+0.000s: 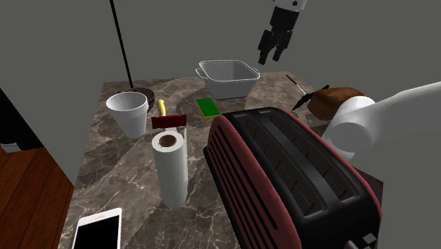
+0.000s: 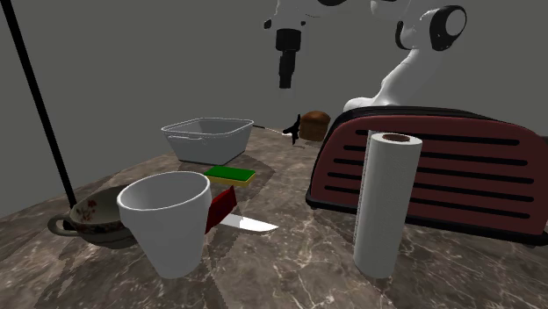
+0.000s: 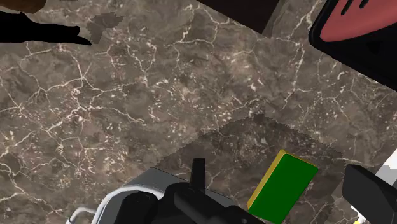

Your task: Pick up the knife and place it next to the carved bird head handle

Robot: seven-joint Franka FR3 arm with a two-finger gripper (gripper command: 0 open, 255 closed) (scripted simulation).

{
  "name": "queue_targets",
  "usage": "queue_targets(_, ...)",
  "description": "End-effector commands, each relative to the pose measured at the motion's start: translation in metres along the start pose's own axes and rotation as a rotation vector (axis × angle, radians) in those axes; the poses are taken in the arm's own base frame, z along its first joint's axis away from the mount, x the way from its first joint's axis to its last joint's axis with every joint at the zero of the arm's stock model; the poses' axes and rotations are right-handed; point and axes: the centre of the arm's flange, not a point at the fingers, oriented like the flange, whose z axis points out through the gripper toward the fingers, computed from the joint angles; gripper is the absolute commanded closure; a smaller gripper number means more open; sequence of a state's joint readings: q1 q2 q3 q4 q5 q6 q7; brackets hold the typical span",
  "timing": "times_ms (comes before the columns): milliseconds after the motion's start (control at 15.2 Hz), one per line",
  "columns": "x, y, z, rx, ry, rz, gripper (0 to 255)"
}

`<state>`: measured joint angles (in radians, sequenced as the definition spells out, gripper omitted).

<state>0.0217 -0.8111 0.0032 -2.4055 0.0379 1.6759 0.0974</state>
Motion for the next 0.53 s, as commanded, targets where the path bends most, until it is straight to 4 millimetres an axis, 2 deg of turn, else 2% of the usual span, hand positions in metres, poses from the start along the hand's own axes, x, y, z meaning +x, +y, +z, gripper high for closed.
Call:
queue_targets(0, 0.000, 0.000, 0.000, 0.000, 0.000, 0.000, 0)
queue_targets(462, 0.051, -0.073, 0.044, -0.024, -0.053, 0.072, 0)
